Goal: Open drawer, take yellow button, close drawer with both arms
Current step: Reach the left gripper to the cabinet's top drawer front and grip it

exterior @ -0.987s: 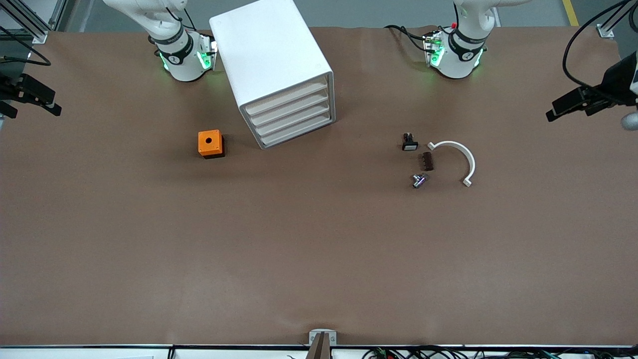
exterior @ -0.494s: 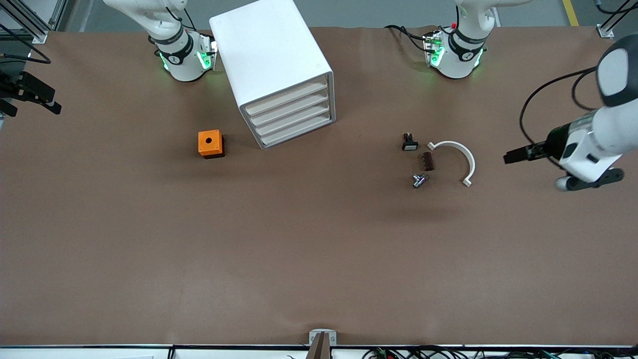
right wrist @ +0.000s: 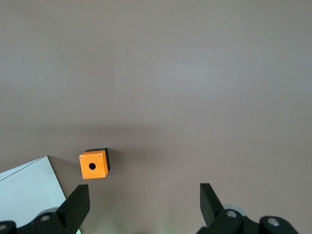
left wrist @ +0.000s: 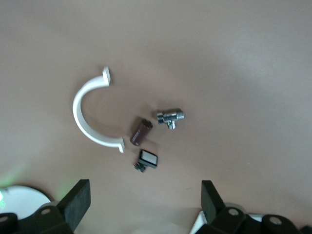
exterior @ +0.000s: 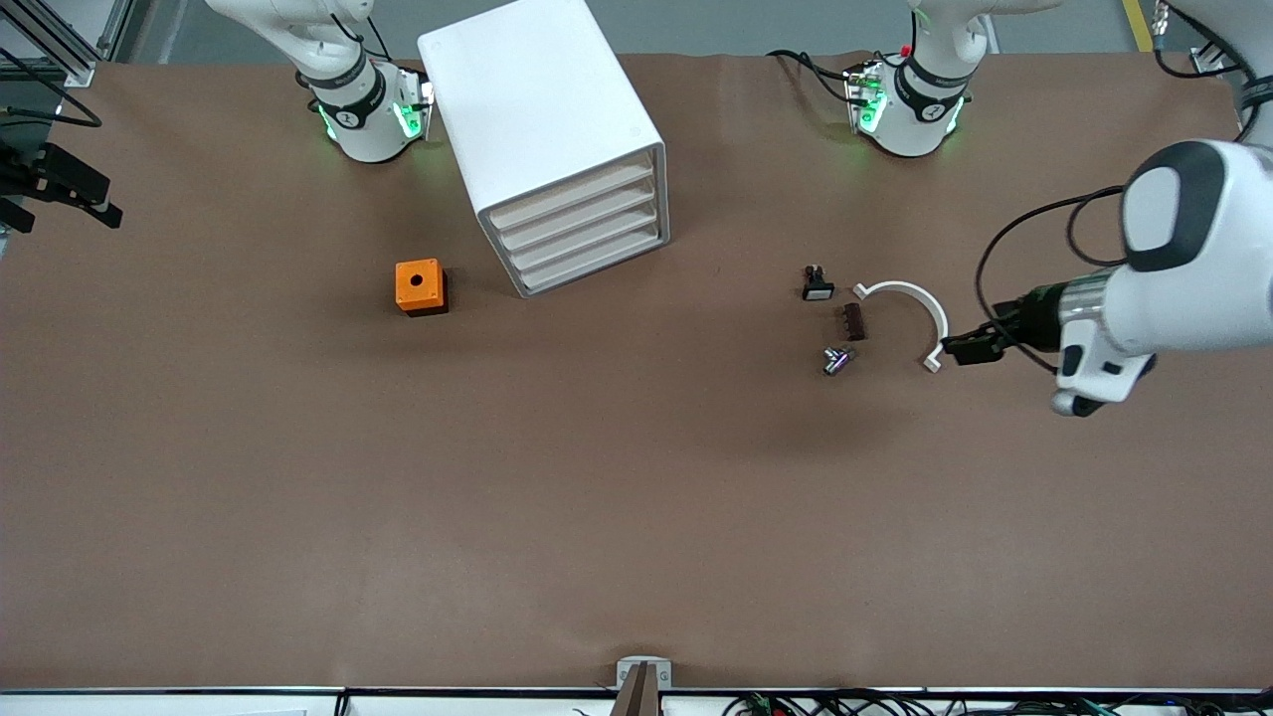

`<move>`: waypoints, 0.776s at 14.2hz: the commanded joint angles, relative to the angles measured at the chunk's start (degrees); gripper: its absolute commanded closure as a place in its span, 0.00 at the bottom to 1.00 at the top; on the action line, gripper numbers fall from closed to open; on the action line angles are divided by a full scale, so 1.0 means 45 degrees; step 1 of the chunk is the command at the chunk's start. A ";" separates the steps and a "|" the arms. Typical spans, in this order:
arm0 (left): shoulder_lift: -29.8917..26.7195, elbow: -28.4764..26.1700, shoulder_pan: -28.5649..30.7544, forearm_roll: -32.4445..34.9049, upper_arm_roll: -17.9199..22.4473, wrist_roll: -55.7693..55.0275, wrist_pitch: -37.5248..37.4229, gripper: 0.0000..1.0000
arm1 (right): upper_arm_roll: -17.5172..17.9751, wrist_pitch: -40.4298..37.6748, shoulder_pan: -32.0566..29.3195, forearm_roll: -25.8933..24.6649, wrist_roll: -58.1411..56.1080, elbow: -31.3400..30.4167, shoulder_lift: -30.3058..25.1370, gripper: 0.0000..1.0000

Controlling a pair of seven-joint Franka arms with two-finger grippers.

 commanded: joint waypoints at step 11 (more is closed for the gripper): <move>0.3840 0.2454 -0.1901 -0.4372 -0.1334 -1.2793 -0.6065 0.00 | -0.0008 -0.0035 -0.0037 0.0043 -0.0537 0.0220 0.0115 0.00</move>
